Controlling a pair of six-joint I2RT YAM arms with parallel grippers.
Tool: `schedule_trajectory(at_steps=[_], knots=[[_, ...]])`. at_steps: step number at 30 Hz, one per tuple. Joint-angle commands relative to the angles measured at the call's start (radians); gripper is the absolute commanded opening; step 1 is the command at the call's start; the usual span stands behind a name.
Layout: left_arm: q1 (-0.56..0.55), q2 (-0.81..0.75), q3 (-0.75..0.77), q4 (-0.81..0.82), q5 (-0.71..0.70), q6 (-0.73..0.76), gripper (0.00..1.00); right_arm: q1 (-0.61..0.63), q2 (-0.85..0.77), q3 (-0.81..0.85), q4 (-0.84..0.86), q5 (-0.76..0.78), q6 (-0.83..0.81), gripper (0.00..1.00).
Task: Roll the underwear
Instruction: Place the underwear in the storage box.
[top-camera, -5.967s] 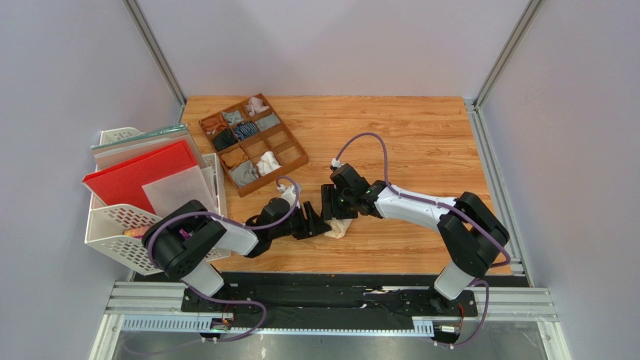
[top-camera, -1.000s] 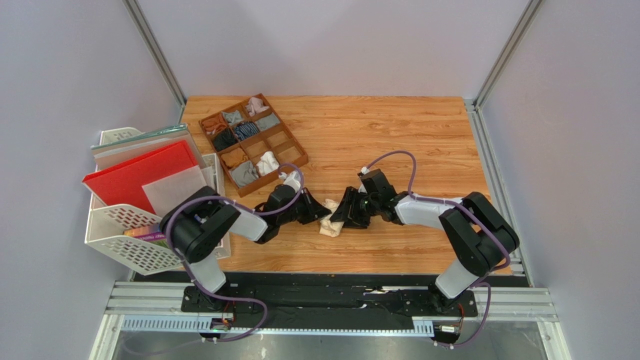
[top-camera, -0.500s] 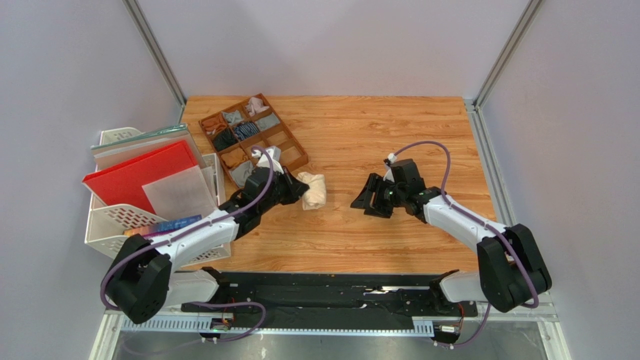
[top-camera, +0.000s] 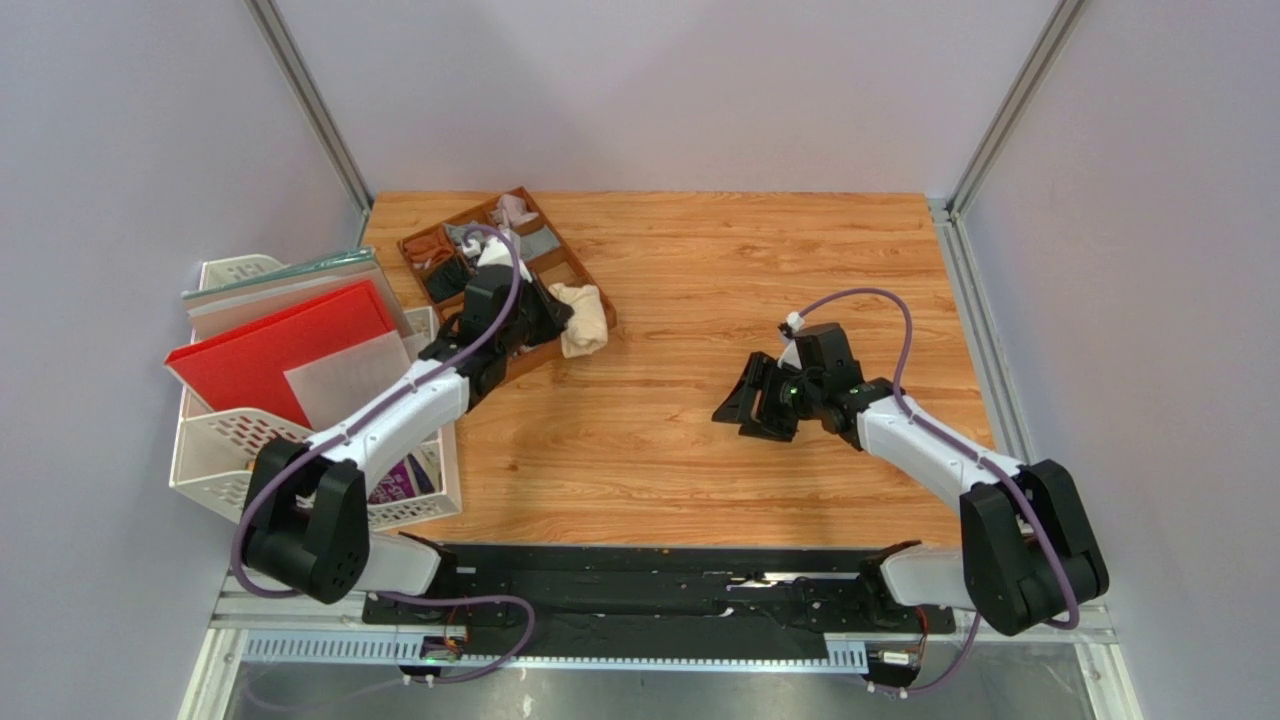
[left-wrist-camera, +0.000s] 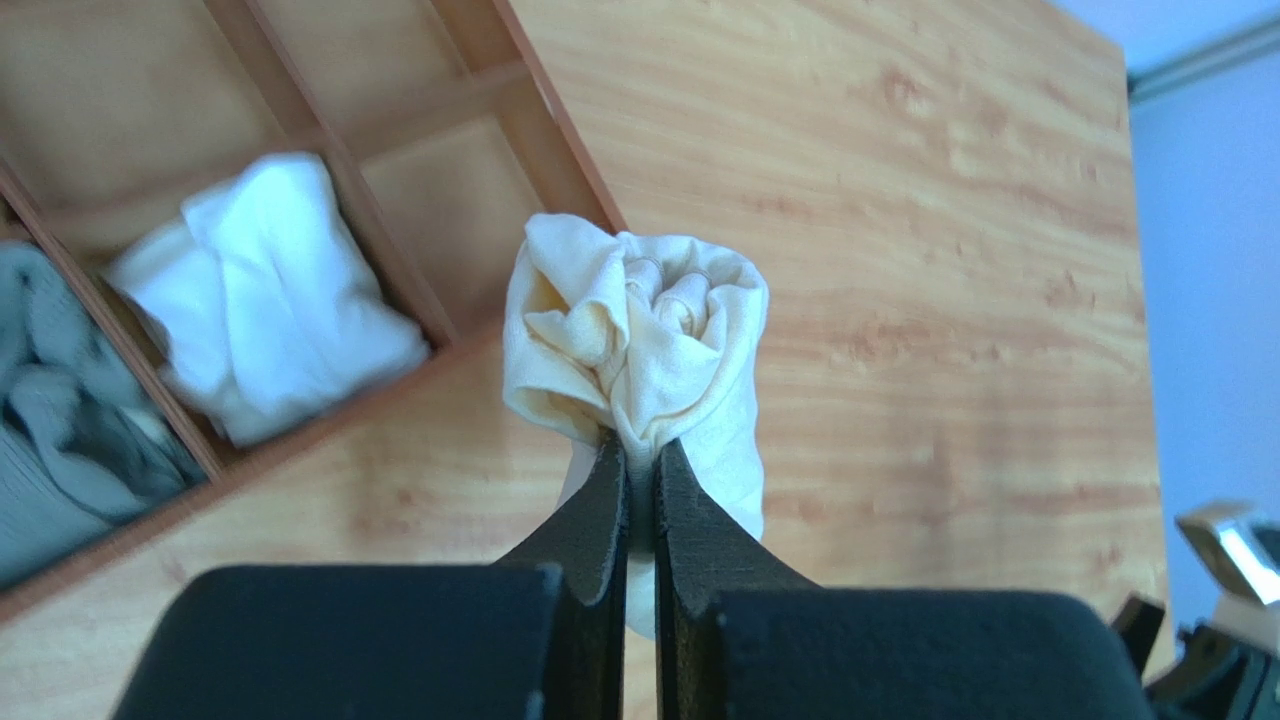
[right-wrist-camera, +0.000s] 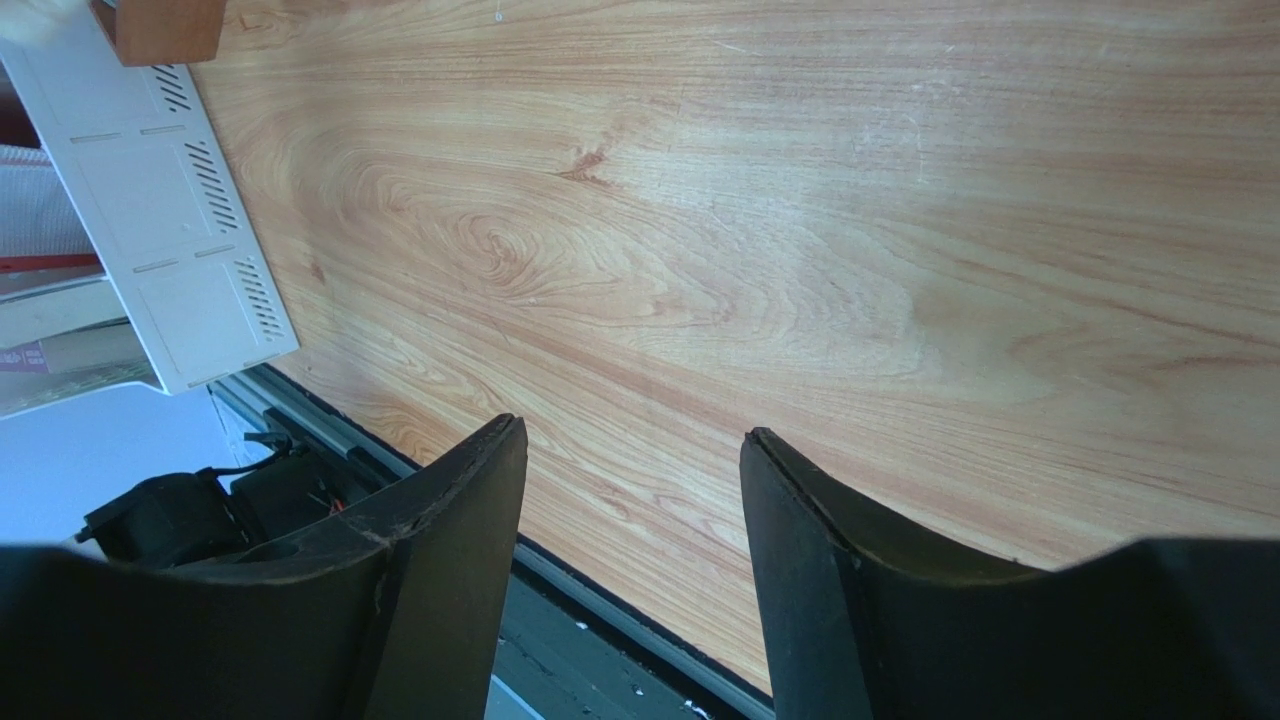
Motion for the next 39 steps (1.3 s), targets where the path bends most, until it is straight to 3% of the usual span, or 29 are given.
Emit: schedule_trajectory(at_steps=[1, 10, 17, 27, 39], knots=[[0.081, 0.076, 0.110, 0.013, 0.035, 0.039, 0.00, -0.010, -0.036, 0.001, 0.005, -0.032, -0.017, 0.59], [0.146, 0.273, 0.288, 0.044, 0.141, 0.018, 0.00, -0.031, -0.022, 0.013, -0.009, -0.052, -0.035, 0.59], [0.144, 0.408, 0.321, 0.124, 0.199, -0.062, 0.00, -0.039, 0.007, 0.019, -0.009, -0.066, -0.043, 0.59], [0.144, 0.518, 0.318, 0.219, 0.152, -0.070, 0.00, -0.065, -0.007, 0.009, -0.021, -0.075, -0.059, 0.59], [0.135, 0.506, 0.233, 0.161, 0.065, -0.036, 0.00, -0.076, -0.004, 0.015, -0.023, -0.078, -0.058, 0.59]])
